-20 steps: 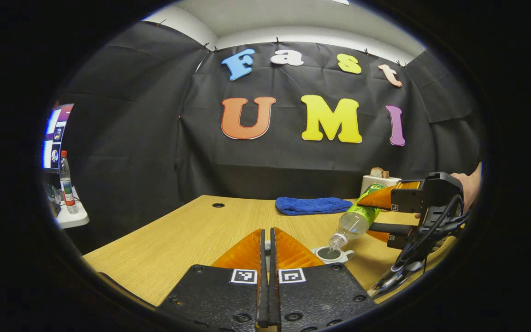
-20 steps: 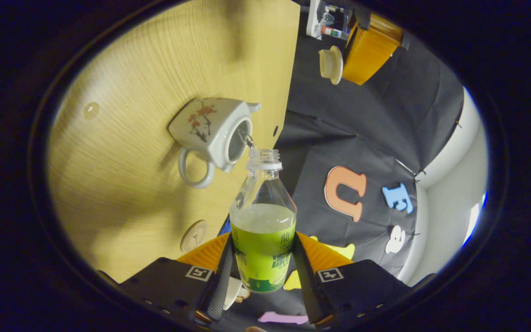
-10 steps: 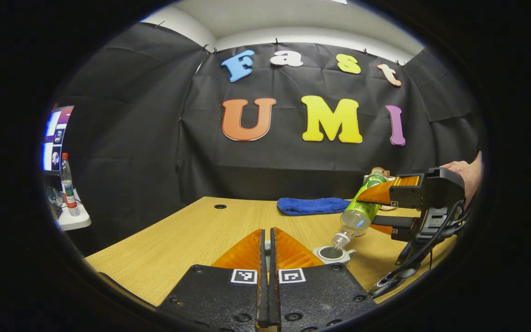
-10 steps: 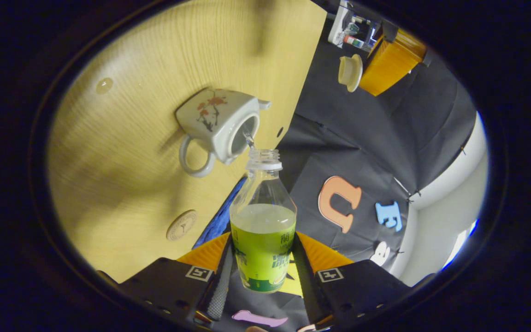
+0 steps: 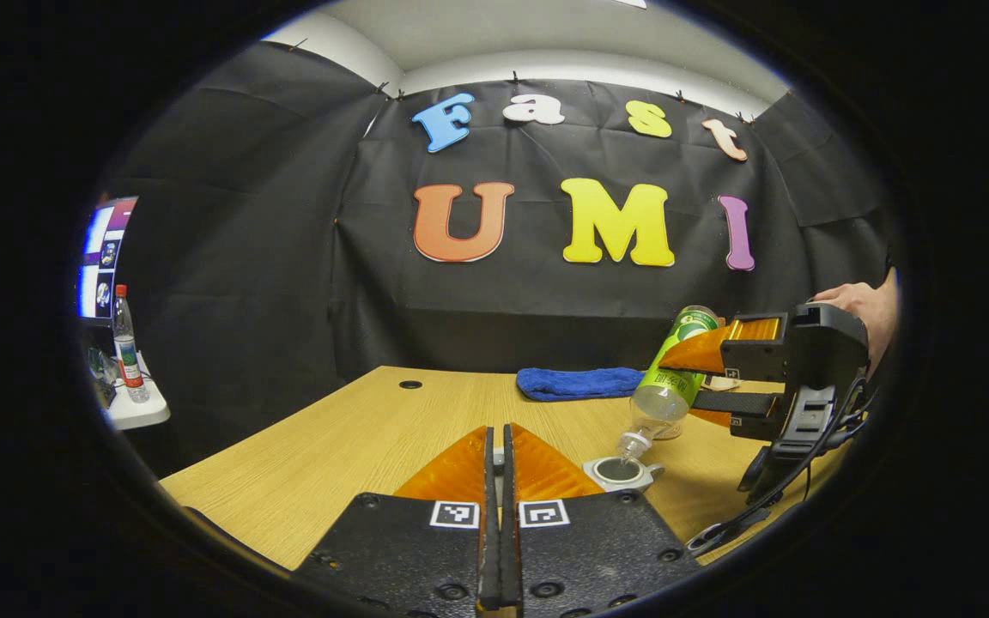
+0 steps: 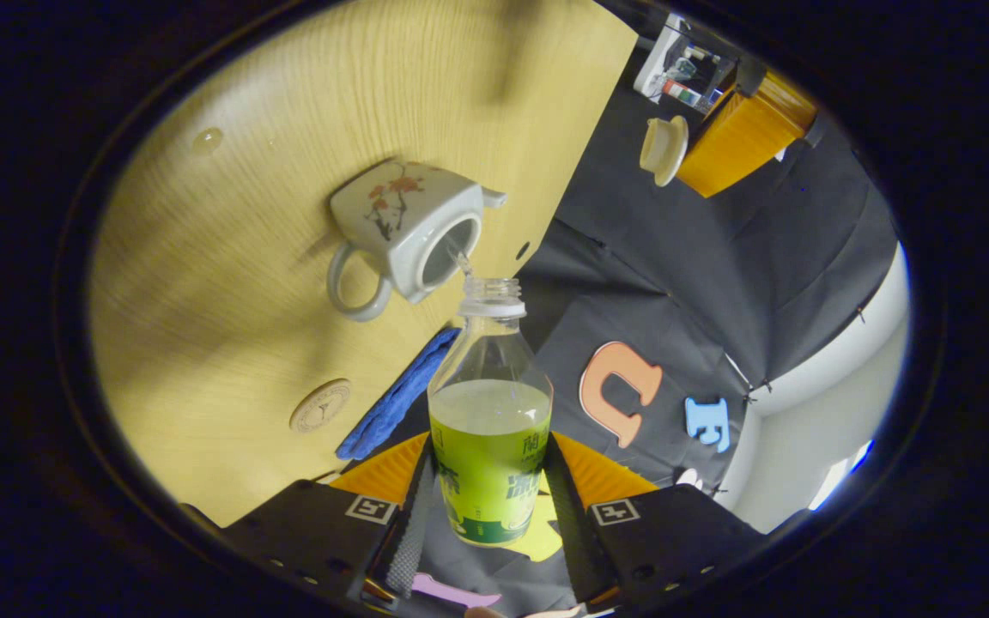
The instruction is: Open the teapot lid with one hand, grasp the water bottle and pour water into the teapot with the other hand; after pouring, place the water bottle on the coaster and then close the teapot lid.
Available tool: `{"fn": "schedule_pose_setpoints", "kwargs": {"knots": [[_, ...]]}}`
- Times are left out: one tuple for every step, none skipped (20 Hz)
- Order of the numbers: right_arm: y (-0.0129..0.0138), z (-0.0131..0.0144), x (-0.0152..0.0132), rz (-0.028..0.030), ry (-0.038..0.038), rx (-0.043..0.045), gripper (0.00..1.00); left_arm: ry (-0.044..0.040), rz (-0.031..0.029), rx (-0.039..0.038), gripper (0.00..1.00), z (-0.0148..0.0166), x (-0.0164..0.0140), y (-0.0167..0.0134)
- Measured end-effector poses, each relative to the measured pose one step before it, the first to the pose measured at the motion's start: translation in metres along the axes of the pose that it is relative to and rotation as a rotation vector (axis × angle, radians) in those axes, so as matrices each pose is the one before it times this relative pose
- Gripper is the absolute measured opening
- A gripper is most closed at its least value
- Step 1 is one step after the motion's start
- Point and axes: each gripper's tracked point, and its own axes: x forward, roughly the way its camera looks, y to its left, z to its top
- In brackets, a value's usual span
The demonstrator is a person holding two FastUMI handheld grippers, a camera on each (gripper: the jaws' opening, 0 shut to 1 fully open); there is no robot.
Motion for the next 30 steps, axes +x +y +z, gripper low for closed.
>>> {"fn": "schedule_pose_setpoints", "kwargs": {"knots": [[0.00132,-0.00043,0.00026,0.00017,-0.00013,-0.00487,0.67,-0.00024,0.00026,-0.00126,0.03,0.00014,0.00011,0.00053],[0.00087,0.00067,0.00057,0.00075,-0.00109,-0.00331,0.67,-0.00067,0.00192,-0.00088,0.03,0.00019,0.0,0.00018],[0.00051,-0.00013,0.00039,-0.00023,-0.00078,-0.00338,0.67,0.00164,0.00086,-0.00081,0.03,-0.00085,0.00035,0.00023],[0.00042,-0.0002,-0.0001,0.00097,0.00131,0.00039,0.67,0.00113,-0.00018,-0.00039,0.03,-0.0007,-0.00004,-0.00029],[0.00072,-0.00011,0.00076,0.00119,-0.00019,0.0006,0.67,0.00073,0.00005,0.00021,0.03,-0.00049,0.00004,0.00041],[0.00052,-0.00019,0.00044,0.00105,-0.00037,0.00042,0.67,0.0006,-0.0002,0.00074,0.03,-0.00025,0.00023,-0.00018],[0.00015,0.00058,-0.00038,0.00011,-0.00156,0.00127,0.67,0.00023,-0.00011,0.00059,0.03,0.00036,0.00009,0.0],[-0.0002,0.00008,0.00002,0.00027,-0.0017,0.00038,0.67,0.00195,0.00054,0.00105,0.03,-0.0003,-0.00028,-0.00016],[0.00009,0.00063,0.00052,-0.00132,-0.0007,0.0012,0.67,0.00186,0.00107,0.00104,0.02,-0.00102,0.00058,0.00035],[-0.00045,0.00065,-0.00091,-0.00081,-0.00232,0.00123,0.67,0.00157,0.00033,0.0005,0.03,-0.00009,-0.00013,0.00001],[-0.00022,0.00017,0.00002,-0.00049,-0.00161,0.00099,0.67,0.00221,0.00081,0.00011,0.03,-0.00122,0.00058,0.00069],[-0.00115,0.00015,-0.00019,-0.00119,-0.00246,0.00357,0.67,0.0002,0.00162,-0.00101,0.03,-0.00023,0.0003,0.00015],[0.00089,0.00022,0.00065,-0.00105,-0.00193,0.00475,0.67,-0.00148,0.00203,-0.0007,0.03,0.00068,-0.00054,0.00072],[-0.0003,0.00023,-0.00036,-0.00078,-0.00103,0.00585,0.67,0.00071,0.00232,-0.00051,0.03,-0.00042,0.00016,0.00083],[0.00071,0.00049,0.00011,0.00212,-0.0023,0.01061,0.67,-0.00016,0.0018,0.00005,0.03,-0.00059,-0.00005,0.00055],[0.00111,0.00012,-0.00034,0.00373,-0.00327,0.01403,0.67,0.00027,0.00224,-0.00073,0.03,-0.0007,-0.00025,0.00159],[0.00203,0.00037,0.00052,0.00444,-0.0035,0.01751,0.67,-0.00201,0.00261,-0.00256,0.03,0.00121,-0.00075,0.00142],[0.00168,-0.00039,0.0003,0.00455,-0.00364,0.02167,0.67,-0.00291,0.00138,-0.00599,0.03,0.00156,-0.00126,0.00274],[0.00174,-0.00079,-0.00028,0.00128,-0.0019,0.02852,0.67,-0.00164,-0.00041,-0.00979,0.03,0.00078,0.00065,0.00094],[0.00281,-0.00059,-0.00124,0.01177,-0.00204,0.03424,0.69,-0.00318,0.00326,-0.00891,0.03,0.00149,-0.00017,0.00233],[0.00473,-0.00164,-0.00037,0.01494,0.00113,0.0367,0.65,-0.0028,0.00727,-0.00347,0.03,0.00114,-0.00046,0.00336],[0.00434,-0.00107,-0.00022,0.0171,-0.00483,0.03688,0.67,-0.00172,0.01096,-0.00021,0.03,0.00115,-0.0003,0.00347],[0.00322,-0.00018,0.00013,0.01223,-0.00291,0.03278,0.67,-0.00108,0.00525,0.00036,0.03,0.00203,-0.00122,0.0016],[0.0007,-0.00085,-0.00103,0.00269,-0.00634,0.0408,0.69,-0.00057,0.00193,0.00196,0.03,0.002,-0.00035,-0.00087],[-0.00074,-0.00023,-0.0007,-0.00009,-0.00821,0.03987,0.68,0.00032,0.00156,0.0056,0.03,0.0003,0.00033,-0.00017],[-0.00023,-0.00049,-0.00116,0.00499,-0.00391,0.04627,0.67,-0.00017,0.00233,0.00774,0.03,0.00162,0.00024,-0.00044],[0.00261,-0.00203,0.00212,0.0098,-0.00372,0.05064,0.7,-0.0001,0.00001,0.00636,0.03,0.00137,0.00007,-0.00206],[0.0012,-0.00134,-0.00008,0.01494,-0.00352,0.06526,0.7,-0.0002,-0.00473,0.00406,0.03,0.00178,0.00017,-0.00486],[0.00185,-0.00224,-0.00219,0.0146,-0.00153,0.07978,0.7,-0.00195,-0.00566,0.00512,0.03,0.00152,0.00047,-0.00331],[0.00051,-0.0014,-0.0012,0.00928,-0.00311,0.07015,0.7,-0.00157,-0.00314,0.00746,0.03,0.00177,0.00047,-0.0037]]}}
